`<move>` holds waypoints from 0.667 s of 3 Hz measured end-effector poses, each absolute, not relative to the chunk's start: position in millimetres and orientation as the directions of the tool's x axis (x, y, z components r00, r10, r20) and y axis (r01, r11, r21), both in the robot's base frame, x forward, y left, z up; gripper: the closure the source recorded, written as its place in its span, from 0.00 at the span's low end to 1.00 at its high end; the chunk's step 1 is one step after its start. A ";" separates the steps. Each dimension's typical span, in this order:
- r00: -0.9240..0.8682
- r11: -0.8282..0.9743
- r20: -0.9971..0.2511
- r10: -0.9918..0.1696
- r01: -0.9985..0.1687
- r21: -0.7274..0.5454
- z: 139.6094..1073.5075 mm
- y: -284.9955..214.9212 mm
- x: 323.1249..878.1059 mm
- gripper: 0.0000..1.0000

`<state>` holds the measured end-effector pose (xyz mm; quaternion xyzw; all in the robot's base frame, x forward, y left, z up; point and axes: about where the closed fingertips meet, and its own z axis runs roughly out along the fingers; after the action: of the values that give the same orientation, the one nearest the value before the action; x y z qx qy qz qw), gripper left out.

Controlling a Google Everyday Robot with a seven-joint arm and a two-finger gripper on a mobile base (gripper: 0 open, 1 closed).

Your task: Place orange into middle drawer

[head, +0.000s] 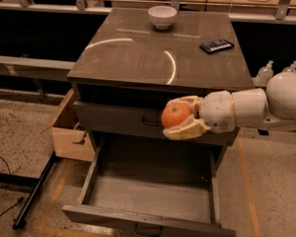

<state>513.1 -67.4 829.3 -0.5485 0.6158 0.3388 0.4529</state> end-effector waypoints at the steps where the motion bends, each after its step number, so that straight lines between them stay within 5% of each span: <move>1: -0.006 0.173 -0.859 -0.512 -0.980 -0.096 783.4 -53.7 511.6 1.00; 2: -0.025 0.180 -0.760 -0.649 -0.976 -0.122 727.8 -31.3 522.2 1.00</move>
Offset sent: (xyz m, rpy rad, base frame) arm 0.0203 0.0484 -0.1599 -0.5214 0.0380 -0.0936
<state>522.2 -31.3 727.8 -0.5986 0.6788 0.2273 0.3595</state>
